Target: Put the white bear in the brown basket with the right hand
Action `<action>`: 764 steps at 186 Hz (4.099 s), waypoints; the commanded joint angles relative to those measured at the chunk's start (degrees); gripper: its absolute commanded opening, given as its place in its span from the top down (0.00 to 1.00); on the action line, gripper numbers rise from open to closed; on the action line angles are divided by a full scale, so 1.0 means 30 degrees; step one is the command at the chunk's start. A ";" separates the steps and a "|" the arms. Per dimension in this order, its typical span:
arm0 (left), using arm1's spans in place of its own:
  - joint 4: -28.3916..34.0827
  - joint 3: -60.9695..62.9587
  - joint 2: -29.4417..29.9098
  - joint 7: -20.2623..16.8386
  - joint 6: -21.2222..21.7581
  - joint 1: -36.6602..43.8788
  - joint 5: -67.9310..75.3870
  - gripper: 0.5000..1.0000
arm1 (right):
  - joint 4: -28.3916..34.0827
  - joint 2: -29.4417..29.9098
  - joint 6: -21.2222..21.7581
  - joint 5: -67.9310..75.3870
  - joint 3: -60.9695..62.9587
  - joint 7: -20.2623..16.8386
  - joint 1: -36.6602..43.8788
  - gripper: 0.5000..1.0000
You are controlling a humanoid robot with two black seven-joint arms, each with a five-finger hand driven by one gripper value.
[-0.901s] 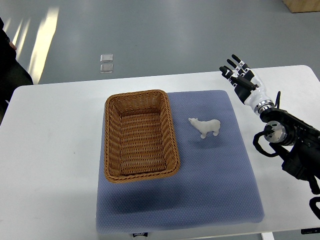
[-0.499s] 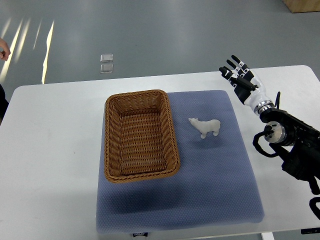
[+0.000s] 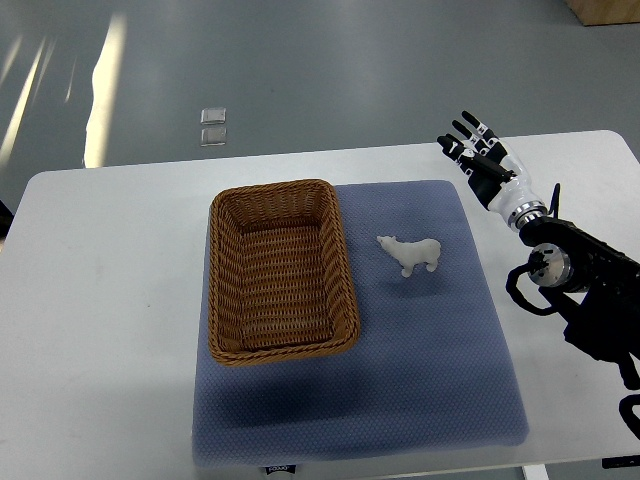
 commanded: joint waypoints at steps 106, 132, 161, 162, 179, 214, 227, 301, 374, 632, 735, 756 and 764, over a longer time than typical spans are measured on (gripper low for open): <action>-0.0001 0.0035 0.0000 0.0000 -0.0004 0.0198 0.0005 0.00 | 0.0000 -0.0190 0.0237 -0.0035 -0.0055 0.0157 0.0038 0.15; 0.0029 0.0035 0.0000 0.0029 0.0025 0.0228 0.0004 0.00 | 0.0000 -0.0278 0.0765 -0.0094 -0.0084 0.0157 0.0096 0.15; 0.0000 0.0035 0.0000 0.0000 0.0025 0.0257 0.0033 0.00 | 0.0000 -0.0395 0.0795 -0.0562 -0.0113 0.0010 0.0302 0.15; -0.0001 0.0035 0.0000 0.0000 0.0025 0.0257 0.0034 0.00 | 0.0000 -0.0395 0.0795 -0.0563 -0.0113 0.0010 0.0302 0.15; -0.0001 0.0035 0.0000 0.0000 0.0025 0.0257 0.0034 0.00 | 0.0030 -0.0542 0.0824 -0.1294 -0.0113 0.0010 0.0331 0.15; 0.0029 0.0035 0.0000 0.0029 0.0025 0.0286 0.0004 0.00 | 0.0264 -0.0746 0.1322 -0.3432 -0.0143 -0.0019 0.0360 0.15; 0.0029 0.0035 0.0000 0.0029 0.0025 0.0286 0.0004 0.00 | 0.0469 -0.0864 0.1409 -0.4838 -0.0172 0.0010 0.0535 0.15; -0.0030 0.0035 0.0000 0.0000 0.0025 0.0286 0.0034 0.00 | 0.2813 -0.3208 0.2259 -1.5123 -0.2164 0.0215 0.1942 0.16; -0.0030 0.0064 0.0000 0.0000 -0.0004 0.0257 0.0034 0.00 | 0.5830 -0.5962 0.2318 -2.0367 -0.6940 0.1710 0.3934 0.16; -0.0088 0.0093 0.0000 0.0000 0.0025 0.0169 0.0033 0.00 | 0.6328 -0.5844 0.0267 -2.4820 -1.1773 0.0743 0.5165 0.38; -0.0088 0.0093 0.0000 0.0000 -0.0004 0.0140 0.0004 0.00 | 0.6094 -0.5669 -0.0729 -2.5260 -1.1832 0.0362 0.5136 0.62; -0.0118 0.0093 0.0000 0.0000 -0.0004 0.0110 0.0034 0.00 | 0.6035 -0.5669 -0.0846 -2.5260 -1.1832 0.0303 0.5165 0.75; -0.0118 0.0093 0.0000 0.0000 0.0025 0.0110 0.0034 0.00 | 0.6035 -0.5639 -0.0875 -2.5289 -1.1832 0.0186 0.5165 0.85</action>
